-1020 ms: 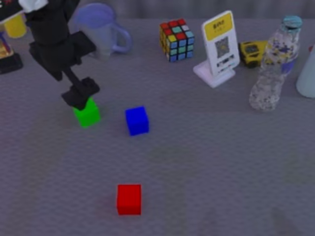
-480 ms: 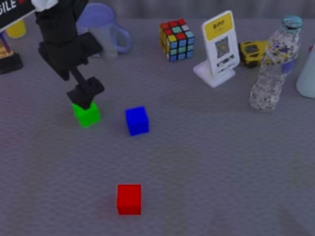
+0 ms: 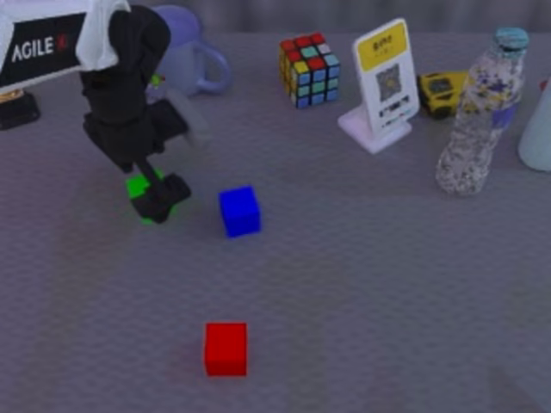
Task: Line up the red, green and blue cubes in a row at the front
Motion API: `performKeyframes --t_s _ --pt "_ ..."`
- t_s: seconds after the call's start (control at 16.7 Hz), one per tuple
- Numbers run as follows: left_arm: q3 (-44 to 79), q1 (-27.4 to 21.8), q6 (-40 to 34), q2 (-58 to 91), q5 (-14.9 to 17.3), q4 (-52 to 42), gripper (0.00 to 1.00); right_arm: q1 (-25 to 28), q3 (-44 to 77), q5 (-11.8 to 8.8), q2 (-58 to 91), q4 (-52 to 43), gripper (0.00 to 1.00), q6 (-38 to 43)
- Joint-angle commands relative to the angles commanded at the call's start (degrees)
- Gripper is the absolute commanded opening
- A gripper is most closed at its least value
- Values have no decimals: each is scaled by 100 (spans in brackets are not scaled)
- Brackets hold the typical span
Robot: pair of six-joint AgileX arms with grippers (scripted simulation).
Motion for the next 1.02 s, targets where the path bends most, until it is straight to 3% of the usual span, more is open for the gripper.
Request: performKeyframes --t_s 0.36,1.02 --pt "-178 -1 3 78 1 213 100 0 0 0 0 0 100 0" --pt "-178 -1 3 78 1 213 17 0 0 0 0 0 100 0"
